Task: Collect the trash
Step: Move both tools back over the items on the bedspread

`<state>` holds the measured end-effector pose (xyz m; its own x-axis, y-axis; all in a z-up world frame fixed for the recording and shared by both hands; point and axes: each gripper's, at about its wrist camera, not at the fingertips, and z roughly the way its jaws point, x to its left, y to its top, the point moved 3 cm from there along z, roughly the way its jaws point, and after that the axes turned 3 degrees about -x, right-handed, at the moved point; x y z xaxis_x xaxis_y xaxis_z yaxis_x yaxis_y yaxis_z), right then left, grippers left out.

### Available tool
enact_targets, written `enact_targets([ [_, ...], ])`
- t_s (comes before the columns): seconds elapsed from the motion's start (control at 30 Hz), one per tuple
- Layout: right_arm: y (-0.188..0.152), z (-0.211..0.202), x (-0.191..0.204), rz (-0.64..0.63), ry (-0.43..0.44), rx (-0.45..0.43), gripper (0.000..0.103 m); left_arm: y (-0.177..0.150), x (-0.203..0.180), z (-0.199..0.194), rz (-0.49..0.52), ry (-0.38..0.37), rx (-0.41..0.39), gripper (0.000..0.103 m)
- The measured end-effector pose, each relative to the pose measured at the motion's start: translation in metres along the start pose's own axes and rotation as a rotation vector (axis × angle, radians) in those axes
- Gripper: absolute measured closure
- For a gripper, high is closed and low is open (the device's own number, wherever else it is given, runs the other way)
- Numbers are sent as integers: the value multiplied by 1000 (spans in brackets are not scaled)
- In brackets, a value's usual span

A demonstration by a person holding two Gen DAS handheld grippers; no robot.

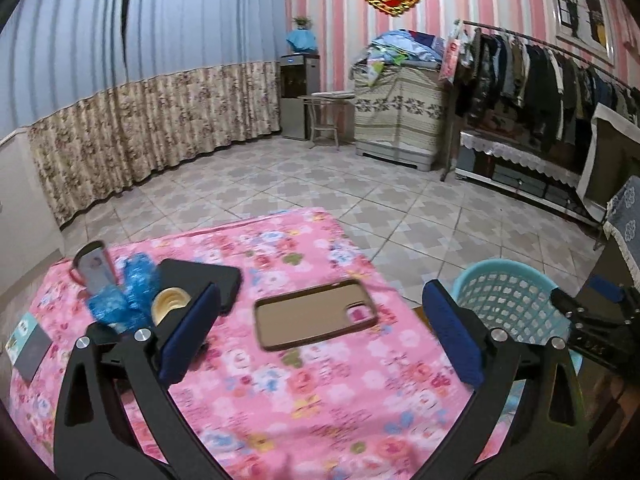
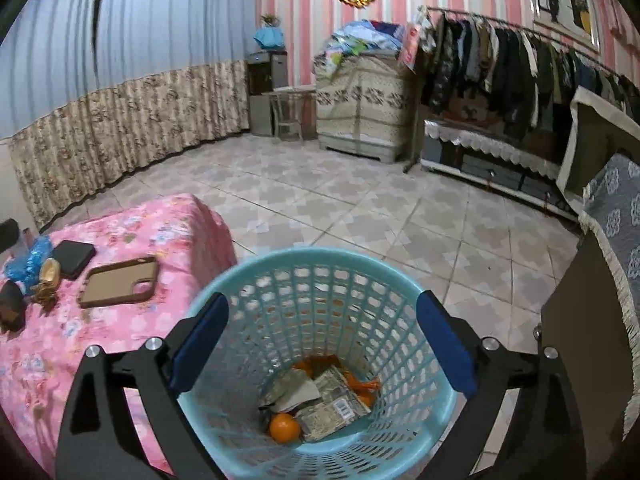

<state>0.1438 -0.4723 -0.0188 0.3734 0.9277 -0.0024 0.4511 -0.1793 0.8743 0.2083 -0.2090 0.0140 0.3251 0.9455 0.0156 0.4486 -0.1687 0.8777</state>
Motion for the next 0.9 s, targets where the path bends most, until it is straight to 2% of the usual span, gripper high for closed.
enact_targets([
  [0.17,13,-30,42,-27,72,-69,8,-6,42,-22,-7,79,-23,6],
  [0.33,21,-40,92,-53,160,-89,7,-17,95,-36,-43,157,-21,6],
  [0.67,18,-37,191,-136,275,-105,7,-33,195,-39,-73,304,-16,6],
  [0.9,10,-14,236,-169,319,-82,7,-51,247,-18,-104,343,37,6],
])
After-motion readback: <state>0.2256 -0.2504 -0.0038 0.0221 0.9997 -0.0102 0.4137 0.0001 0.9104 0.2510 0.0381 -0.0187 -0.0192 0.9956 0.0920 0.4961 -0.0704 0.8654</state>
